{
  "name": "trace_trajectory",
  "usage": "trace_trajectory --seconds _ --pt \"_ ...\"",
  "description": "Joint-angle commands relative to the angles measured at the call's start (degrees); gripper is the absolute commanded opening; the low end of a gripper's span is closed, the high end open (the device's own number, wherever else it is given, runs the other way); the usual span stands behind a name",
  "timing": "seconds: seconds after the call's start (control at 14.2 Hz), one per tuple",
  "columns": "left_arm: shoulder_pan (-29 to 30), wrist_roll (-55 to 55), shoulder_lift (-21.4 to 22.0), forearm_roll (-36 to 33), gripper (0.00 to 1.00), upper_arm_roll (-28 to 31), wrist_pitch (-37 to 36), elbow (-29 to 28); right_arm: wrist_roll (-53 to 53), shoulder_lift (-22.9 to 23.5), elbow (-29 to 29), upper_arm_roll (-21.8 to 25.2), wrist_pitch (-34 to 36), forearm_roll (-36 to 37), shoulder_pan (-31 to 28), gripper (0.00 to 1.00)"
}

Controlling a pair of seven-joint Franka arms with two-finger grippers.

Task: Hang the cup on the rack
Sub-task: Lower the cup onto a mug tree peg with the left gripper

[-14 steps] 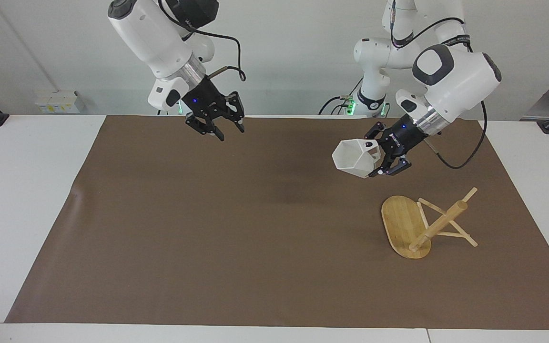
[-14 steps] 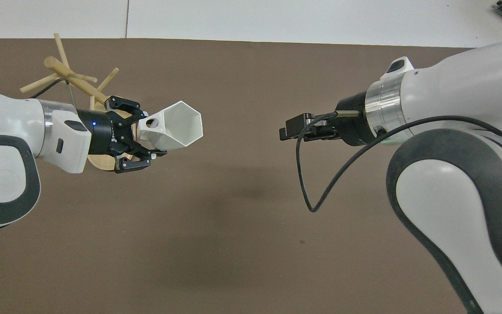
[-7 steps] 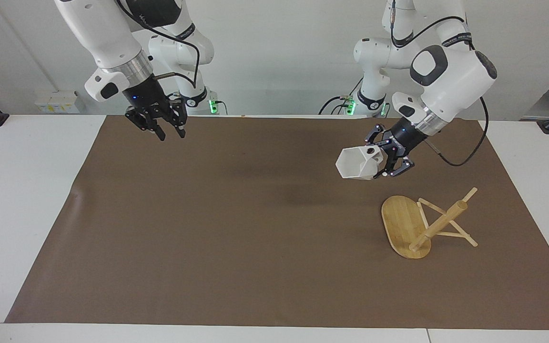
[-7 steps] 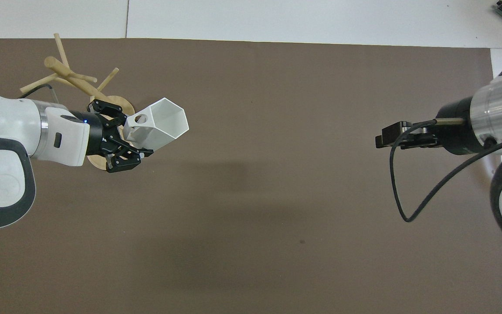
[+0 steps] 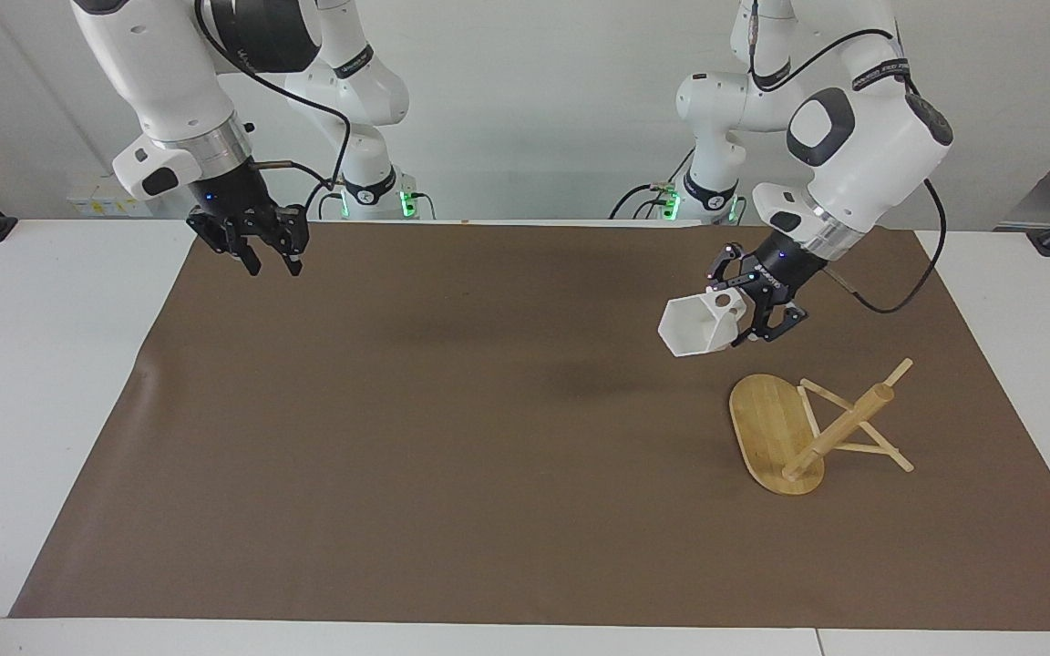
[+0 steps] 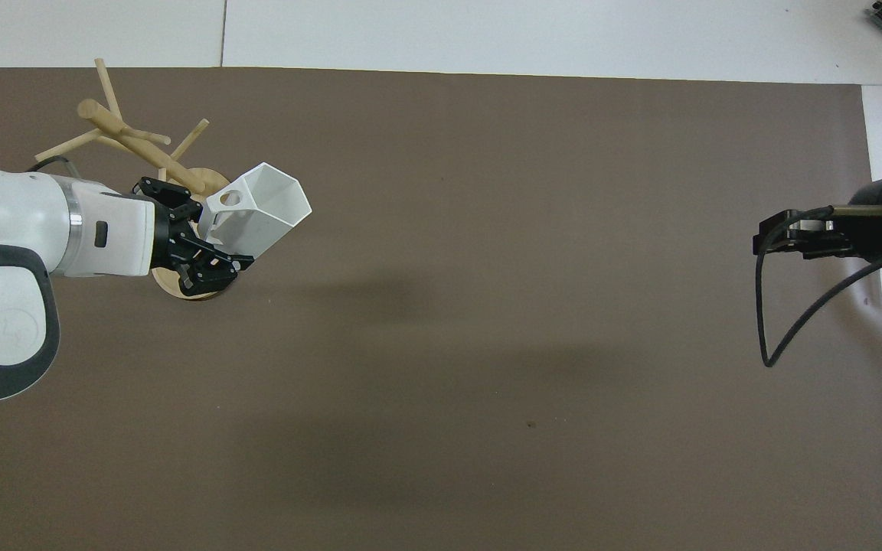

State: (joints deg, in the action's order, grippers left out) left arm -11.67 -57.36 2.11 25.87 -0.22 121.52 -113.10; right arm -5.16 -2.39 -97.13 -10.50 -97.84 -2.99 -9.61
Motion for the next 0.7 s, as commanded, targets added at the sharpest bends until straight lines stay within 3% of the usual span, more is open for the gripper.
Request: trace_trajectory --seconds 0.0,0.35,0.49,0.56,0.63 --pt "0.2 6.1 1.7 -3.0 0.00 -0.1 1.5 -1.9 0.3 -3.5 -5.9 -0.8 -4.1 1.8 -1.4 0.59" --pt "0.2 11.8 1.4 -5.6 0.00 -0.2 4.7 -2.8 7.2 -3.6 -6.7 -0.9 -7.0 2.6 -5.0 0.62" --pt "0.1 16.3 0.8 -6.9 0.00 -0.2 7.1 -2.8 9.1 -3.6 -6.8 -0.8 -6.9 2.7 -5.8 0.94" --pt "0.1 17.4 0.5 -7.2 0.00 -0.2 7.5 -2.8 9.2 -3.6 -6.8 -0.2 -6.2 2.7 -5.5 1.00" --pt "0.1 17.9 0.4 -7.2 0.00 -0.2 8.2 -2.8 9.3 -3.7 -6.8 0.8 -5.6 2.7 -5.0 1.00"
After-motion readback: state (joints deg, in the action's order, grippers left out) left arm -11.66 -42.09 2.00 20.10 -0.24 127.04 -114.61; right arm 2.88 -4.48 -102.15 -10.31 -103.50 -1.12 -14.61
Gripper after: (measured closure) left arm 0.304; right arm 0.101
